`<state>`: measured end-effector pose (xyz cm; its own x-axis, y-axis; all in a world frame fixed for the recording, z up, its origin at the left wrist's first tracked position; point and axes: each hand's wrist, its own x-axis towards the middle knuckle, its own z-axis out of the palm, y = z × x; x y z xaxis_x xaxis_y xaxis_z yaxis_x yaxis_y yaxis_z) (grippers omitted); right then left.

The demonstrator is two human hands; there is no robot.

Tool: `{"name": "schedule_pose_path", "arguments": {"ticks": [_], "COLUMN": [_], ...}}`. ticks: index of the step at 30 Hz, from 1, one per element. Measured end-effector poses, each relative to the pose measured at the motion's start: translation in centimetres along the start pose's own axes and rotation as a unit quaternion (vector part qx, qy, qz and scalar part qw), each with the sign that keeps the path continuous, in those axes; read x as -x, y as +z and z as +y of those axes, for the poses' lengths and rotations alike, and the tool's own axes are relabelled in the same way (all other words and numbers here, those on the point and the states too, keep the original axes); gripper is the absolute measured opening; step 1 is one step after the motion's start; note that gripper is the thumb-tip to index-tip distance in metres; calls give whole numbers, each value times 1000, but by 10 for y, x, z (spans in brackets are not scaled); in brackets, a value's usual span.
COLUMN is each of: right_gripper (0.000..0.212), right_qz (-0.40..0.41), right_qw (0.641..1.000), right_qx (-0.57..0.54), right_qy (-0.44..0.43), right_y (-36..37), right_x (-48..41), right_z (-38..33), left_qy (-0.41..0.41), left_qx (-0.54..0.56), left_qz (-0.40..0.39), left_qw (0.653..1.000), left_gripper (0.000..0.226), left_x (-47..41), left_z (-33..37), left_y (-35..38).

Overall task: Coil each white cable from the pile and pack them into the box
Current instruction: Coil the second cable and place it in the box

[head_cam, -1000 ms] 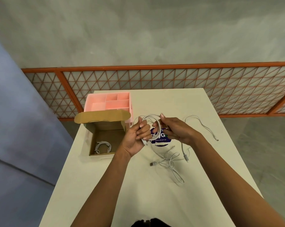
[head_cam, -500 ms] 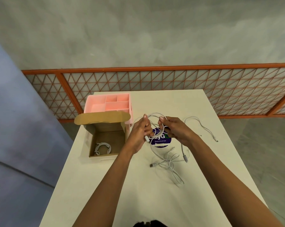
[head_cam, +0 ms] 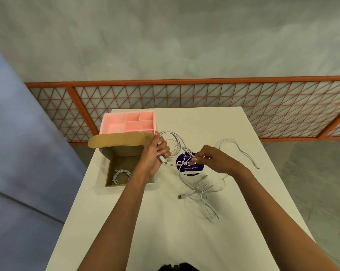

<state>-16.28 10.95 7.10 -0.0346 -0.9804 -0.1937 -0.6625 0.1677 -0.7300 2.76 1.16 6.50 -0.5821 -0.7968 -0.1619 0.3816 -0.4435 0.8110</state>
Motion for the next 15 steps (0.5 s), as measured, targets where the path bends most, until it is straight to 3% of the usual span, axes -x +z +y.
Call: {"name": "schedule_pose_path", "arguments": {"ticks": [3,6,11,15], "right_gripper": [26,23,18,21], "right_qz": [96,178,251,221], "right_qw": [994,983,942,906], "right_qx": [49,10,-219,-360], "right_qy": [33,54,31,16], "right_y": [-3,-8,-18,-22], "right_x": [-7,-14,-20,-24], "right_z": [2,5,0,-8], "left_qy": [-44,-78,-117,-144], "left_qx": [1,-35,-52,-55], "left_qz": [-54,-125,-193,-218], "left_qw": [998,988,973,964], "left_gripper": [42,42,39,40], "left_x": [2,6,9,9], "left_z": [-3,-5,-4,-5], "left_y": [0,3,11,13]}}
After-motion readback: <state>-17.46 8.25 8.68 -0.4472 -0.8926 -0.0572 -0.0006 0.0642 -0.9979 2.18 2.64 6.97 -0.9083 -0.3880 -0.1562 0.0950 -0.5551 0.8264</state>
